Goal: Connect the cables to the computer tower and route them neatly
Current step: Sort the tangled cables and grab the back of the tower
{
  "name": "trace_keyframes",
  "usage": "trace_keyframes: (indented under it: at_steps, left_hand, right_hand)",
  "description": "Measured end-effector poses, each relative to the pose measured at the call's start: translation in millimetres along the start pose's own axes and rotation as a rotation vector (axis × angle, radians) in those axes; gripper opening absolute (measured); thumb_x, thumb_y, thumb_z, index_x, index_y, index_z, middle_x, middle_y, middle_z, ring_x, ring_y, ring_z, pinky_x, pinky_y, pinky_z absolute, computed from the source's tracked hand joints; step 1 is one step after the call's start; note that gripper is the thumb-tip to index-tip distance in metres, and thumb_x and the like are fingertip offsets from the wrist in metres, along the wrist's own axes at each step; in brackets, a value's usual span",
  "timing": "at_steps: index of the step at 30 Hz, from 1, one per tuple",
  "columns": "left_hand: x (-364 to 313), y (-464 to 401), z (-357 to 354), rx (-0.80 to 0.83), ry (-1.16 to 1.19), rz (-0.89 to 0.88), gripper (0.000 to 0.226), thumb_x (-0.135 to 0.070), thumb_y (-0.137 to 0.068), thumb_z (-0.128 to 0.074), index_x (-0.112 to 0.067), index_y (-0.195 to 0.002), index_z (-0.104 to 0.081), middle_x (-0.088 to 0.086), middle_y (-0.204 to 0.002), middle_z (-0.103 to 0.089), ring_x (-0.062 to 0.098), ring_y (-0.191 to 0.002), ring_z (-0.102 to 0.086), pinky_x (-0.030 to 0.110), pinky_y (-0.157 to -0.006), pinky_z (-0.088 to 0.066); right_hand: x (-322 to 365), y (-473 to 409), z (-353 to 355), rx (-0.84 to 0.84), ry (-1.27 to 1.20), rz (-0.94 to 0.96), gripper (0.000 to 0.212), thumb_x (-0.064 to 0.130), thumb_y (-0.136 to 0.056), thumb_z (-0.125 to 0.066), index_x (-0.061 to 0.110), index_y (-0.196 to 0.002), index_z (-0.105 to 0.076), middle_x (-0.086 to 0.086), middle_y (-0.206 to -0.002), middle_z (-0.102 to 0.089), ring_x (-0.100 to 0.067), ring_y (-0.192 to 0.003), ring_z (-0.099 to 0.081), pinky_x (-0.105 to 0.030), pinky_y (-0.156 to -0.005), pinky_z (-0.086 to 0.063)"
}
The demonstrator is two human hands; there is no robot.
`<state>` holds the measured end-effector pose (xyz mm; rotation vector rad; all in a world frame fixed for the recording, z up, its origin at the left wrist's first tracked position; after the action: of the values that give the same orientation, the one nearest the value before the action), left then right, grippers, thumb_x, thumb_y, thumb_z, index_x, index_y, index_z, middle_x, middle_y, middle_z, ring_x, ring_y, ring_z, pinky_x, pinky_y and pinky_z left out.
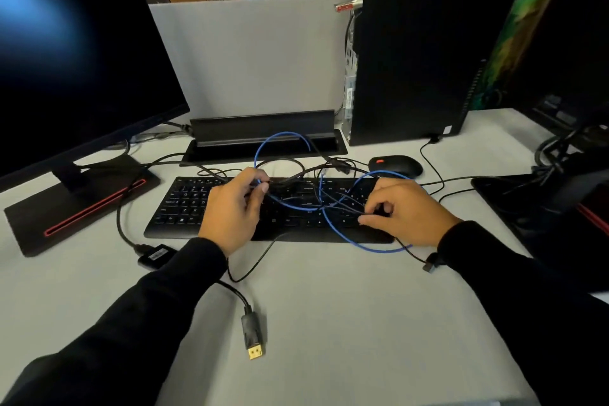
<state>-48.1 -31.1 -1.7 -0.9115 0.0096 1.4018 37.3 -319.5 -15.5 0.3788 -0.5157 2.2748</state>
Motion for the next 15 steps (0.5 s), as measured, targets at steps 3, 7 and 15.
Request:
trace_keyframes:
  at_steps: [3, 7, 15]
  left_hand:
    - [8.4, -3.1, 12.3, -0.054, -0.014, 0.047, 0.009, -0.016, -0.102, -0.059, -0.018, -0.107, -0.066, -0.012, -0.054, -0.05, 0.004, -0.056, -0.053, 0.01, -0.053, -0.035]
    - [14.5, -10.1, 18.1, 0.164, -0.103, 0.049, 0.021, -0.011, -0.093, -0.064, -0.023, -0.109, -0.072, -0.017, -0.064, -0.059, -0.001, -0.067, -0.057, 0.011, -0.072, -0.045]
    - [-5.5, -65.8, -9.8, 0.253, 0.02, 0.044, 0.02, -0.013, -0.095, -0.061, -0.025, -0.103, -0.075, -0.012, -0.085, -0.067, 0.002, -0.083, -0.06, 0.011, -0.074, -0.042]
  right_hand:
    - [-5.1, -1.9, 10.6, -0.07, -0.051, -0.053, 0.018, 0.036, -0.082, -0.085, 0.024, -0.074, -0.074, 0.011, -0.077, -0.063, -0.004, -0.075, -0.058, -0.017, -0.066, -0.04]
    - [-4.7, 1.2, 18.5, -0.058, -0.038, -0.076, 0.025, 0.049, -0.078, -0.083, 0.027, -0.088, -0.076, 0.013, -0.085, -0.064, 0.008, -0.078, -0.055, -0.01, -0.063, -0.034]
    - [0.5, -54.6, 35.2, -0.202, -0.015, -0.046, 0.025, 0.048, -0.095, -0.063, 0.029, -0.1, -0.079, 0.013, -0.094, -0.068, -0.006, -0.09, -0.06, -0.029, -0.085, -0.046]
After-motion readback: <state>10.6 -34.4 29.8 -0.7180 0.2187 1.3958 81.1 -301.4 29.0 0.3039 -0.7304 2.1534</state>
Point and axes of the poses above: each hand's wrist, its own y-axis away from the middle knuckle, its own z-axis out of the back of the hand, x = y × z, the point moved 3 cm from there along -y, towards the middle knuckle
